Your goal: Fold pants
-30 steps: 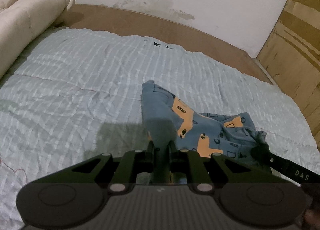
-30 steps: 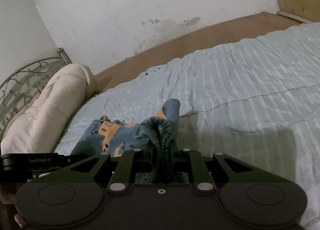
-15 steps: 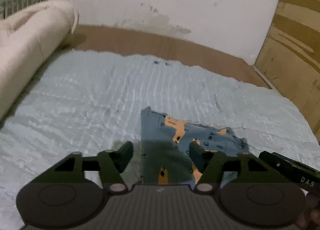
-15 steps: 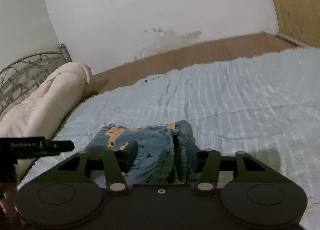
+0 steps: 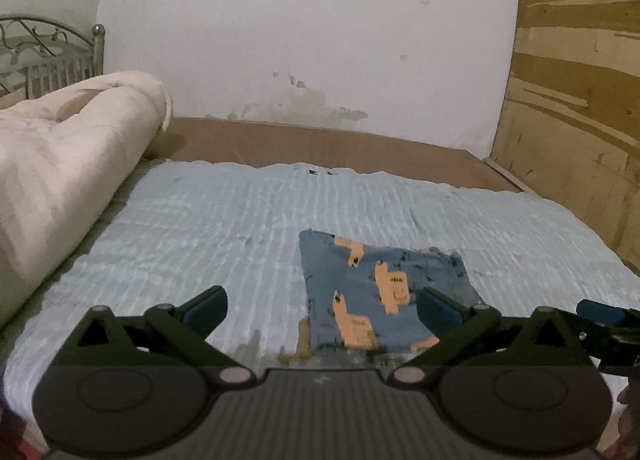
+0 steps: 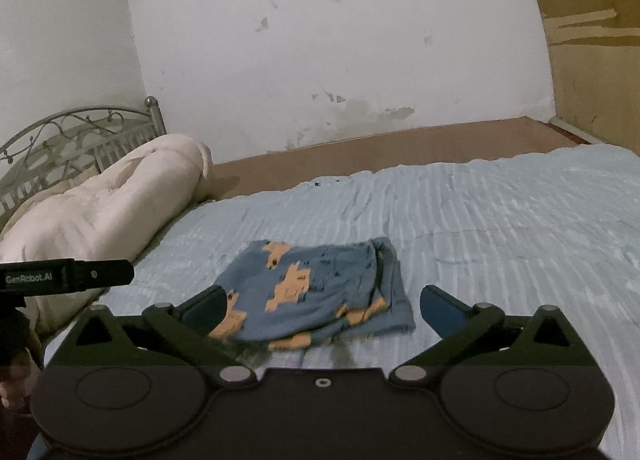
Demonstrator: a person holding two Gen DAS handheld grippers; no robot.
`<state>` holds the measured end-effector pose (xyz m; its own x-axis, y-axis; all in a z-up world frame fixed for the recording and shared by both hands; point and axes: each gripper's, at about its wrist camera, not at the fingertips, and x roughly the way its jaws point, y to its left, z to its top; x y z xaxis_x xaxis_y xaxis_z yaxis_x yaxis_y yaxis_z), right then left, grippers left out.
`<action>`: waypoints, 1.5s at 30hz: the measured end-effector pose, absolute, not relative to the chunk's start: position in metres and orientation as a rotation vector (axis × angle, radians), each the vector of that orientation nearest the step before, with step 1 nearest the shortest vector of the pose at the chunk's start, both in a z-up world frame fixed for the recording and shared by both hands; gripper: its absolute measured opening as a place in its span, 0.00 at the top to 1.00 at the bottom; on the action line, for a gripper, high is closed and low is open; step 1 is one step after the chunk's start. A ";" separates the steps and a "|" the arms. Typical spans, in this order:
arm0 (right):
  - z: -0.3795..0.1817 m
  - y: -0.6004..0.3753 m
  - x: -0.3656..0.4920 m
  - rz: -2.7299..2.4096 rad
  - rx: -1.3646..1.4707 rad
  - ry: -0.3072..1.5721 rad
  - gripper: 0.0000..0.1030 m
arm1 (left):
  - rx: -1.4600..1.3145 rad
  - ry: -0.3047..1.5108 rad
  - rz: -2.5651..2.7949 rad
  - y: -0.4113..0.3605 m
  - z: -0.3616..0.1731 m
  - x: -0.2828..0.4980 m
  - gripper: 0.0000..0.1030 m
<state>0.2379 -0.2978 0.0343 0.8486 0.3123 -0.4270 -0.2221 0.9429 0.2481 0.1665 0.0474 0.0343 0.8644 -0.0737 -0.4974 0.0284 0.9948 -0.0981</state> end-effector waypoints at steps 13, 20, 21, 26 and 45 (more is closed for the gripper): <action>0.020 -0.283 0.171 0.272 0.106 0.505 0.01 | -0.093 0.548 -0.037 0.055 -0.004 0.105 0.00; 0.020 -0.285 0.174 0.268 0.110 0.513 0.01 | -0.093 0.559 -0.030 0.058 -0.009 0.100 0.00; 0.019 -0.286 0.174 0.268 0.111 0.516 0.01 | -0.094 0.560 -0.029 0.058 -0.009 0.099 0.00; 0.018 -0.286 0.176 0.270 0.110 0.525 0.01 | -0.091 0.563 -0.027 0.059 -0.010 0.100 0.00; 0.011 -0.286 0.181 0.275 0.112 0.551 0.01 | -0.091 0.580 -0.030 0.057 -0.014 0.104 0.00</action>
<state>0.1811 -0.2863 0.0106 0.8164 0.2877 -0.5006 -0.2277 0.9572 0.1787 0.1040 0.0566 -0.0138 0.8362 -0.0540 -0.5458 0.0027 0.9955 -0.0944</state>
